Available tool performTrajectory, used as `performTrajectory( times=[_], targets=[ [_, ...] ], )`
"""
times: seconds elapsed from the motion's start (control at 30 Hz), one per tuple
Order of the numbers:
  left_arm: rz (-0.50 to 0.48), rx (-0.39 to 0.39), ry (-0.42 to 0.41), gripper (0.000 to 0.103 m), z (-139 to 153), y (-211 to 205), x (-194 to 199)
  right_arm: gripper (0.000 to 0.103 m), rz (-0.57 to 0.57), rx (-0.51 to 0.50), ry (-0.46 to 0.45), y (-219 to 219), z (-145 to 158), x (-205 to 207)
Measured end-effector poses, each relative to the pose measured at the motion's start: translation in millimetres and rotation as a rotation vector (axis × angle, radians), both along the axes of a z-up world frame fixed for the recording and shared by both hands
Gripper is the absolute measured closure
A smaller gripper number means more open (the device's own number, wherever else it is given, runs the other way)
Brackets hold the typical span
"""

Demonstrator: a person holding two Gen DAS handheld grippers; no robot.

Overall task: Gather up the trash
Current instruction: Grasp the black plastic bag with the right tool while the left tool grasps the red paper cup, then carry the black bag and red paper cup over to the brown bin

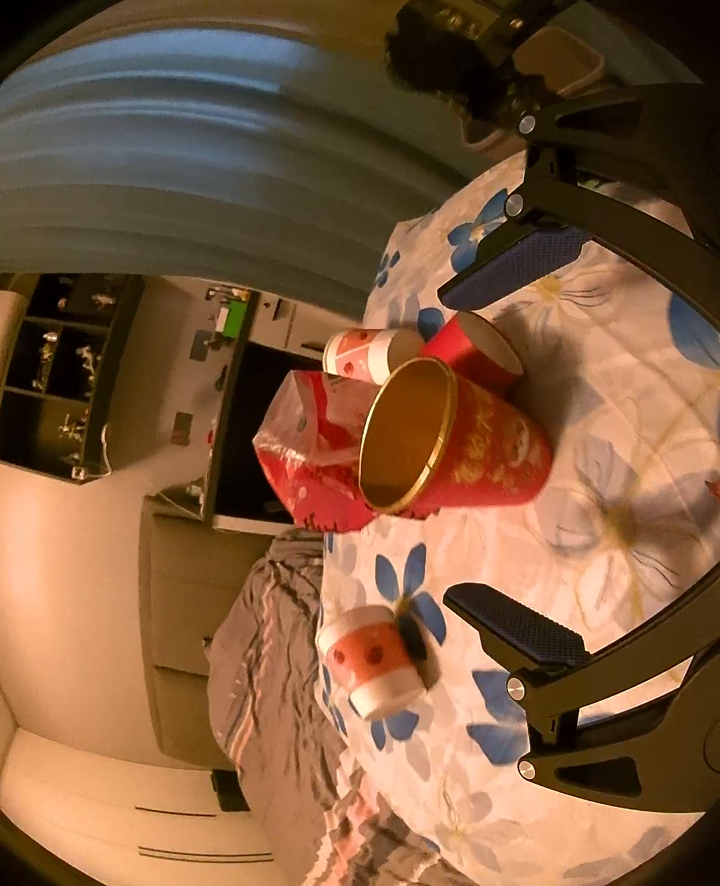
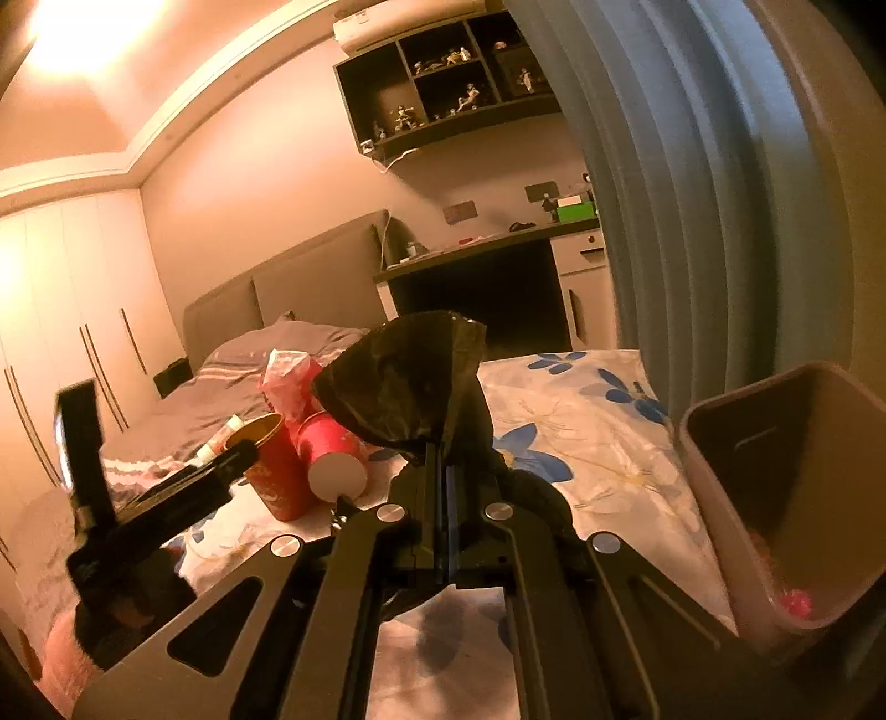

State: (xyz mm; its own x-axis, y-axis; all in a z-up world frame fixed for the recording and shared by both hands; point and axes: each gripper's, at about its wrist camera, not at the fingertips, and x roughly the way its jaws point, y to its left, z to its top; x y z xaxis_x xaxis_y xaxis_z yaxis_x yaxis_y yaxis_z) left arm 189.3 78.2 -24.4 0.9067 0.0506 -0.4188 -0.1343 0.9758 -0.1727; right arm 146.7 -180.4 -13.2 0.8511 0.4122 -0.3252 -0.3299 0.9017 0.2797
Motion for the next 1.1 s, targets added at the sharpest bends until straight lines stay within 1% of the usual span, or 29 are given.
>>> performTrajectory(
  times=[0.17, 0.27, 0.3, 0.37, 0.43, 0.5, 0.57, 0.7, 0.83, 1.1],
  targets=[
    [0.015, -0.017, 0.045, 0.006, -2.0, -1.7, 23.5, 0.101, -0.001, 0.008, 0.007, -2.8, -4.2, -1.8],
    [0.020, -0.007, 0.067, 0.013, -3.9, -2.8, 32.4, 0.101, 0.003, 0.016, 0.010, -7.1, -4.5, -1.5],
    [0.015, -0.008, 0.076, 0.017, -4.6, -3.2, 35.0, 0.101, 0.004, 0.017, 0.011, -7.3, -3.8, -1.3],
    [0.011, -0.019, 0.093, 0.024, -6.4, -2.5, 39.4, 0.101, 0.005, 0.017, 0.011, -7.7, -3.0, -0.9],
    [0.010, -0.038, 0.110, 0.035, -8.8, 0.4, 42.2, 0.101, 0.006, 0.014, 0.011, -8.6, -3.2, -1.1],
    [0.012, -0.052, 0.118, 0.038, -10.3, 3.7, 43.6, 0.101, 0.007, 0.014, 0.012, -8.9, -3.7, -1.2],
    [0.009, -0.058, 0.113, 0.040, -9.8, 4.5, 42.2, 0.101, 0.008, 0.014, 0.014, -8.0, -3.5, -2.0],
    [-0.004, -0.045, 0.095, 0.042, -7.7, 2.8, 37.1, 0.101, 0.005, 0.015, 0.012, -8.9, -3.4, -2.9],
    [-0.010, -0.036, 0.068, 0.042, -3.4, 2.1, 24.4, 0.101, 0.004, 0.014, 0.006, -9.6, -3.7, -5.0],
    [-0.010, -0.031, 0.008, 0.043, 11.9, 3.0, -16.4, 0.101, 0.003, 0.014, -0.012, -12.8, -0.1, -12.4]
  ],
)
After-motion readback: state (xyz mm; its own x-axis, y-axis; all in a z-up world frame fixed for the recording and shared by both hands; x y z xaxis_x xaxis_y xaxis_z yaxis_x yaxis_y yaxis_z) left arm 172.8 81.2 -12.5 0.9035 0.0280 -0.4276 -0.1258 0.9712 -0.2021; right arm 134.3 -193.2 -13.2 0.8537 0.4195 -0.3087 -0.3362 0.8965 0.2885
